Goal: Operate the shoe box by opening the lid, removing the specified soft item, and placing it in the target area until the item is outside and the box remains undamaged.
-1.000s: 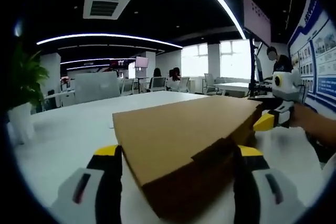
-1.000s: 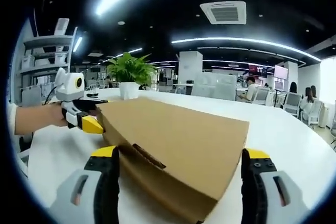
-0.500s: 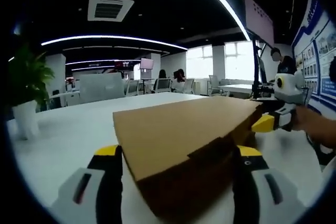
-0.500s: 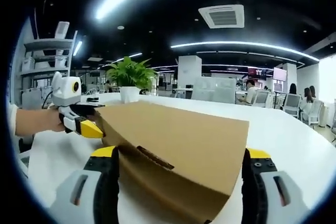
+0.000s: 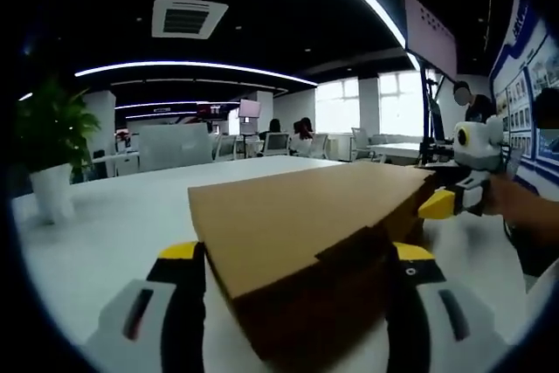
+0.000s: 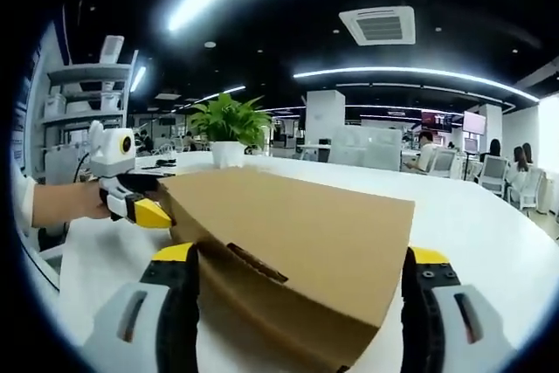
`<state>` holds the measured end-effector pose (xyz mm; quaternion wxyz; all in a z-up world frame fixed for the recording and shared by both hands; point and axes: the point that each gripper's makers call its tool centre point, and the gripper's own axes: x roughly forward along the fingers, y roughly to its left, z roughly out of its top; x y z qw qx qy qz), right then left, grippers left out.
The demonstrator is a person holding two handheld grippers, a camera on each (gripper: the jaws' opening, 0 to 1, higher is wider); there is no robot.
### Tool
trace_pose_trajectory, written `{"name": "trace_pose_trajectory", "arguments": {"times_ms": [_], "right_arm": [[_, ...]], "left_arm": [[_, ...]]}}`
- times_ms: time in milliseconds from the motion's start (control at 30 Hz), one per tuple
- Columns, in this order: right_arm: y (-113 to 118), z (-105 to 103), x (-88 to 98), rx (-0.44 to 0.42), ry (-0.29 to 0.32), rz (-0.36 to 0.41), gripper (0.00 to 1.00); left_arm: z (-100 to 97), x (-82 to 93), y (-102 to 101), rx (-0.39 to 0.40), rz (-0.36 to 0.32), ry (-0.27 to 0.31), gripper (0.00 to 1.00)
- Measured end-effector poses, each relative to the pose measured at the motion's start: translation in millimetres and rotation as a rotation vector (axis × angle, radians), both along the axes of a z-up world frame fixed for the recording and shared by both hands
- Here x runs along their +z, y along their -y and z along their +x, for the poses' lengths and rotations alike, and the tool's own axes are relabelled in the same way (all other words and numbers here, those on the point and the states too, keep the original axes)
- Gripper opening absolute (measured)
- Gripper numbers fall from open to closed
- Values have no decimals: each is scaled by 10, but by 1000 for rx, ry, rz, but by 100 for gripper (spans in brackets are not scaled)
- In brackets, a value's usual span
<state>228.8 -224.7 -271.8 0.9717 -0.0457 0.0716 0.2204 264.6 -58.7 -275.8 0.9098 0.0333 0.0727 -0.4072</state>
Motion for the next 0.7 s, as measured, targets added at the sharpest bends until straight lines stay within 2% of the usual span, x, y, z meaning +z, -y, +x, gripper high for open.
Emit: {"name": "trace_pose_trajectory", "arguments": {"times_ms": [200, 433, 600, 700], "right_arm": [[6, -90, 19, 8, 7, 4, 99], [6, -89, 14, 15, -3, 1, 98], [-7, -146, 18, 35, 20, 9, 98], [-14, -147, 29, 51, 2, 3, 98]], "left_arm": [[-136, -3, 8, 5, 4, -1, 87], [-154, 3, -2, 12, 1, 1, 87], [-252, 9, -14, 20, -3, 14, 86], [-293, 15, -12, 31, -14, 24, 86]]}}
